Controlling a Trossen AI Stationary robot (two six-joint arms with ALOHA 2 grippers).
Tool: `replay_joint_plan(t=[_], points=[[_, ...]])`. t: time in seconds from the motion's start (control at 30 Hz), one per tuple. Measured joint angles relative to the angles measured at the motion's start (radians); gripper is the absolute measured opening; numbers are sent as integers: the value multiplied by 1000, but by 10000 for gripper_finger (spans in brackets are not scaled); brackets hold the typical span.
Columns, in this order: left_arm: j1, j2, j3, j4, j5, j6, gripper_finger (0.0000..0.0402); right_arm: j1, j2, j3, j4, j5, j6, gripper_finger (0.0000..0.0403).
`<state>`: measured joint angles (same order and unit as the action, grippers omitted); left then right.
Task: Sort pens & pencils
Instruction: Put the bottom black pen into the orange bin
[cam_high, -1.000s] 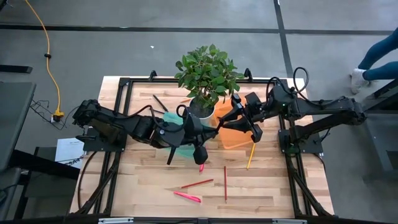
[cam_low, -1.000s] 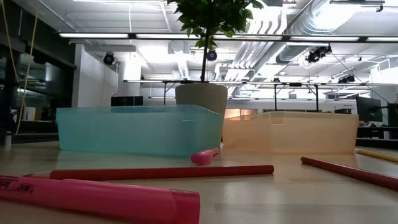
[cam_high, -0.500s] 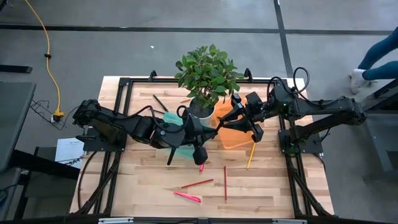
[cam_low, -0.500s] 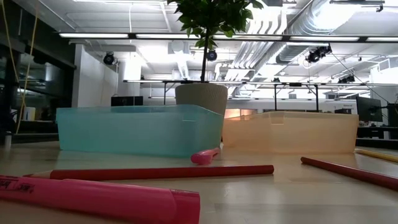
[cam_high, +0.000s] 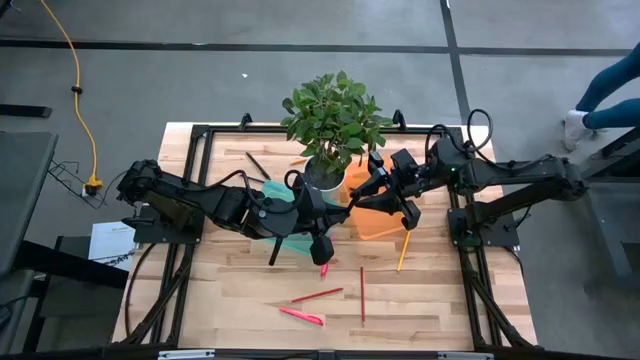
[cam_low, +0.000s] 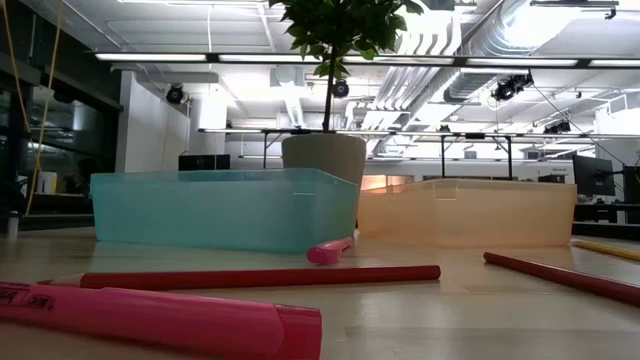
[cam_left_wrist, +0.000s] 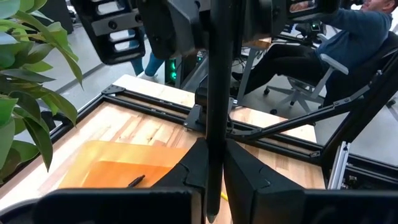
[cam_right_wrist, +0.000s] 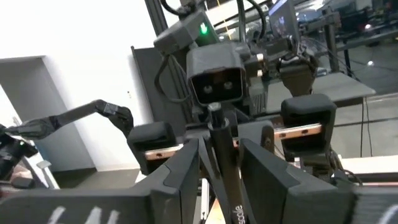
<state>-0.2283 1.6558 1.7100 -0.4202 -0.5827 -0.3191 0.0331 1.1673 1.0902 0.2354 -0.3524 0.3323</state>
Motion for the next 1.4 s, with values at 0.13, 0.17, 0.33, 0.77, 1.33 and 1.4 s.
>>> replay_joint_plan(t=[0.13,0.17,0.33,0.77,1.33,1.4], points=[[0,0,0,-1,-1,1,20,0,2,0,21,-1,-1,108],[0,0,0,-1,-2,1,21,0,1,0,25,-3,-1,108],[0,0,0,-1,-1,1,23,0,0,0,20,-3,-1,108],[0,0,0,8,5,17,21,-1,0,0,10,4,-19,80],[-1,0,0,12,8,52,40,-1,-8,0,14,12,-45,30],[-1,-1,0,8,11,59,58,-1,-9,0,16,13,-44,29]])
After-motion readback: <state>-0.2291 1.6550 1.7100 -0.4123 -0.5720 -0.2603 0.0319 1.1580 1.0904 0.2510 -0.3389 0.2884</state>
